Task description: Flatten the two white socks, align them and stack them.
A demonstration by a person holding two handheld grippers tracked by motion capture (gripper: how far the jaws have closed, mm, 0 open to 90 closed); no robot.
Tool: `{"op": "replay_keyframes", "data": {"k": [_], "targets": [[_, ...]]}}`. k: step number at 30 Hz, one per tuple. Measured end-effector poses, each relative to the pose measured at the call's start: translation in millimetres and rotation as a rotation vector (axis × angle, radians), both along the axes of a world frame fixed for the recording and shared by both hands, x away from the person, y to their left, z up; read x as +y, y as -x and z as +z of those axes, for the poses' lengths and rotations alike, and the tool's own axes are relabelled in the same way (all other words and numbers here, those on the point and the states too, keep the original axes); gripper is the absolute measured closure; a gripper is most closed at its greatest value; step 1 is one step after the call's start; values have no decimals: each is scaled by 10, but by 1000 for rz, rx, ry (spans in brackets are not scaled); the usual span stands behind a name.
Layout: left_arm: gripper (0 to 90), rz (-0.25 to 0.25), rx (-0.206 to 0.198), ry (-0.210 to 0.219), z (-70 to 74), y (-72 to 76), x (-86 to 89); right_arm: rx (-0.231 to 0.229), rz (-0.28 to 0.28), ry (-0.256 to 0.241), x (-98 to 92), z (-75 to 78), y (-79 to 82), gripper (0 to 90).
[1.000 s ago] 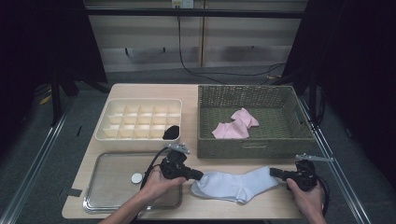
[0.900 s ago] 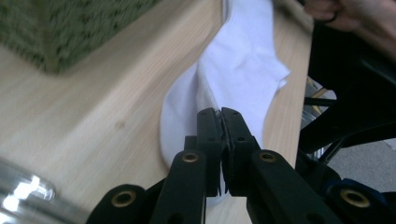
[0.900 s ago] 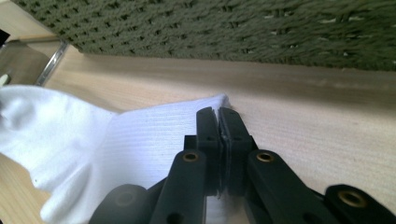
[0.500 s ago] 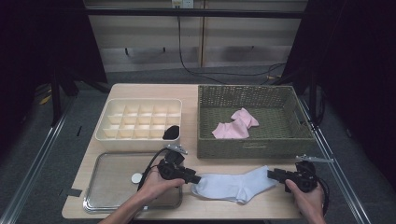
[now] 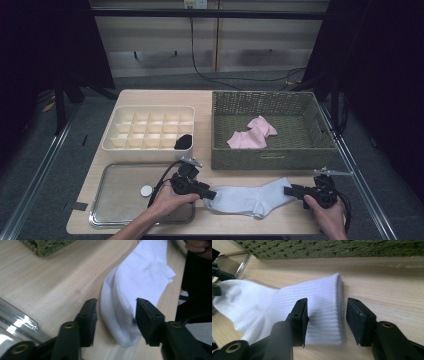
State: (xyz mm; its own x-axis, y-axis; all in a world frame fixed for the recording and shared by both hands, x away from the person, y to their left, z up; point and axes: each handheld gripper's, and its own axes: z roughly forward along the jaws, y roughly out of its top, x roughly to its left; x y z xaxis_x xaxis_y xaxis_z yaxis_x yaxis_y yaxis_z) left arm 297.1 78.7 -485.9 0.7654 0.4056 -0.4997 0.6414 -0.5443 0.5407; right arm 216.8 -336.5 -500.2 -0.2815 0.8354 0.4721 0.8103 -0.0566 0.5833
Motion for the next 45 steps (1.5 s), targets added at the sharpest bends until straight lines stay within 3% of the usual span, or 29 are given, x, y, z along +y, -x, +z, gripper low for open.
{"op": "replay_keyframes", "data": {"k": [6, 12, 16, 21, 29, 35, 38, 42, 45], "targets": [[667, -24, -17, -24, -26, 22, -36, 21, 14, -4, 13, -10, -12, 697], [728, -27, -13, -41, -63, 46, -78, 10, 17, -66, -16, 6, -3, 801], [737, -42, -12, -55, -68, 25, -72, -3, 19, -110, -30, 30, 7, 812], [730, -15, 0, -32, -88, 26, -83, -18, 15, -152, -51, 57, 12, 817], [584, -20, -3, -21, -77, -2, -69, -48, 0, -164, -91, 120, 26, 822], [544, -25, 9, -18, -66, 7, -61, -69, -26, -162, -137, 154, 56, 821], [575, -32, 8, -26, -67, 7, -67, -74, -20, -163, -127, 174, 62, 821], [725, -44, -5, -42, -68, 18, -72, -93, -21, -173, -130, 228, 72, 821], [763, -66, -12, -36, -74, 40, -109, -99, -12, -174, -94, 253, 80, 821]]}}
